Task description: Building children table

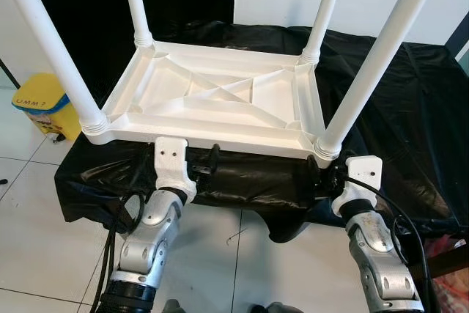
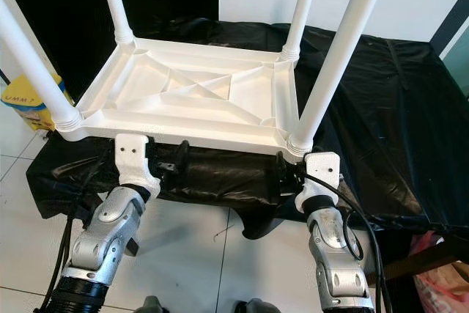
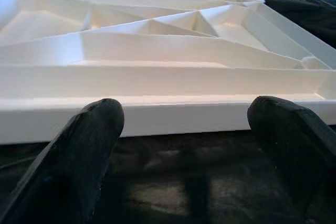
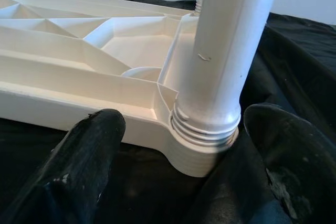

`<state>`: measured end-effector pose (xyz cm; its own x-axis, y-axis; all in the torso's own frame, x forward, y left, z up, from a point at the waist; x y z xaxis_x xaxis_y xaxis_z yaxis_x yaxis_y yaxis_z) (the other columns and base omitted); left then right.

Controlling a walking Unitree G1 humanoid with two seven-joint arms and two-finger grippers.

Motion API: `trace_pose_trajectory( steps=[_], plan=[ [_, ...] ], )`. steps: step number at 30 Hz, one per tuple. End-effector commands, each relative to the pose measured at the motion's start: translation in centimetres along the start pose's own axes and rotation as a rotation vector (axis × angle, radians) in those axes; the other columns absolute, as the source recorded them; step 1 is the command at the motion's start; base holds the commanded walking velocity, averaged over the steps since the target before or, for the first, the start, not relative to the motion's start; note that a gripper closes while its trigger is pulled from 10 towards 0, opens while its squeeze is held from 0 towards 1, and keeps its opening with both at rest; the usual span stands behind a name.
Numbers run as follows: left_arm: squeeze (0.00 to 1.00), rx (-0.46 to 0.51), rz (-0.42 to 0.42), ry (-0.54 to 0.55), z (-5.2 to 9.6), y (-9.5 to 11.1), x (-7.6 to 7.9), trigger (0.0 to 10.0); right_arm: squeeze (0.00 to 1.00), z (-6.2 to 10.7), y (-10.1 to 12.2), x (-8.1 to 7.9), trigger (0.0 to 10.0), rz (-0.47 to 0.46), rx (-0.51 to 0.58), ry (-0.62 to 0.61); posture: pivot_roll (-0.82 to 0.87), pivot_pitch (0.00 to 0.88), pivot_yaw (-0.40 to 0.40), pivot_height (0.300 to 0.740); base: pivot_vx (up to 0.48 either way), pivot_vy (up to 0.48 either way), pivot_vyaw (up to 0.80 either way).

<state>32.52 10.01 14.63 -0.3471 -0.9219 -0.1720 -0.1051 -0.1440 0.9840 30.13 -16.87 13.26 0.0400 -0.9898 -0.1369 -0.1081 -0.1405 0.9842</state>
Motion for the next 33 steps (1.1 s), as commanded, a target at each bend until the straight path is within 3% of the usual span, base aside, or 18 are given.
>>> trace_pose_trajectory(
  steps=[1, 8, 9, 10, 11, 15, 16, 19, 21, 22, 25, 31, 32, 33],
  plan=[
    [0.0, 0.032, -0.012, -0.129, -0.1, 0.6, 1.4, 10.0, 0.0, -0.1, 0.1, 0.6, 10.0, 0.0, -0.004, -0.008, 0.02, 0.11, -0.073, 0.74, 0.0, 0.0, 0.0],
    [0.0, 0.046, 0.011, -0.144, -0.7, 1.3, 1.3, 10.0, 0.0, -0.2, 0.3, 0.8, 10.0, 0.007, 0.001, -0.004, 0.0, 0.114, -0.059, 0.74, 0.0, 0.0, 0.0],
    [0.0, 0.05, 0.008, -0.151, -0.9, 1.5, 1.2, 10.0, 0.89, -0.3, 0.4, 0.7, 10.0, -0.007, 0.01, 0.008, -0.01, 0.112, -0.053, 0.74, 0.0, 0.0, 0.0],
    [0.0, 0.05, 0.008, -0.151, -0.9, 1.5, 1.2, 10.0, 0.89, -0.3, 0.4, 0.7, 10.0, -0.007, 0.01, 0.008, -0.01, 0.112, -0.053, 0.74, 0.0, 0.0, 0.0],
    [0.0, 0.057, -0.005, -0.166, -1.0, 1.6, 1.4, 10.0, 1.0, -0.3, 0.6, 0.6, 10.0, -0.003, 0.016, 0.015, -0.01, 0.113, -0.052, 0.74, 0.0, 0.0, 0.0],
    [0.0, 0.061, -0.027, -0.194, -1.3, 1.7, 1.7, 10.0, 1.0, -0.5, 0.7, 0.6, 10.0, 0.007, 0.023, 0.02, -0.01, 0.112, -0.049, 0.74, 0.0, 0.0, 0.0],
    [0.0, 0.067, -0.053, -0.223, -1.4, 1.8, 2.1, 10.0, 0.0, -0.7, 0.6, 0.9, 10.0, 0.012, 0.018, 0.017, -0.01, 0.111, -0.049, 0.74, 0.0, 0.0, 0.0],
    [0.0, 0.07, -0.069, -0.242, -1.5, 1.8, 2.3, 10.0, 0.0, -0.8, 0.6, 1.1, 10.0, 0.012, 0.015, 0.015, -0.01, 0.111, -0.048, 0.74, 0.0, 0.0, 0.0],
    [0.0, 0.08, -0.091, -0.286, -1.4, 2.0, 2.9, 10.0, 0.0, -1.0, 0.5, 1.4, 10.0, 0.024, 0.01, 0.013, 0.0, 0.111, -0.048, 0.74, 0.0, 0.0, 0.0],
    [0.0, 0.099, -0.147, -0.376, -1.2, 2.3, 4.1, 10.0, 0.0, -1.5, 0.7, 2.0, 10.0, 0.037, 0.019, 0.011, 0.0, 0.116, -0.045, 0.74, 0.0, 0.0, 0.0],
    [0.0, 0.104, -0.168, -0.41, -1.0, 2.3, 4.5, 10.0, 0.0, -1.8, 0.8, 2.2, 10.0, 0.04, 0.024, 0.011, 0.0, 0.116, -0.045, 0.74, 0.0, 0.0, 0.0],
    [0.0, 0.101, -0.162, -0.483, -0.7, 2.4, 5.4, 10.0, 0.0, -3.0, 1.1, 2.7, 10.0, 0.059, 0.03, 0.021, 0.0, 0.13, -0.043, 0.74, 0.0, 0.0, 0.0],
    [0.0, 0.107, -0.142, -0.524, -0.3, 2.8, 5.9, 10.0, 0.0, -4.5, 1.1, 2.5, 10.0, 0.074, 0.021, 0.069, 0.0, 0.133, -0.04, 0.74, 0.0, 0.0, 0.0],
    [0.0, 0.107, -0.142, -0.524, -0.3, 2.8, 5.9, 10.0, 0.0, -4.5, 1.1, 2.5, 10.0, 0.074, 0.021, 0.069, 0.0, 0.133, -0.04, 0.74, 0.0, 0.0, 0.0]
  ],
)
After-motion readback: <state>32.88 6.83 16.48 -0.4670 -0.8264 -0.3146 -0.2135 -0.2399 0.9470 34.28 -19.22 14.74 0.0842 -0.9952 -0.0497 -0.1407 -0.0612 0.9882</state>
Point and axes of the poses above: a point about 5 cm out from each wrist's last joint towards the gripper, its own z axis pointing back from the gripper into the wrist, its own y axis along the axis of the wrist's last joint, x = y × z, the point moved 4 cm from there along -z, pointing out of the wrist towards the gripper, and after that the axes turned 11 degrees about -z, right-handed, at the moved point
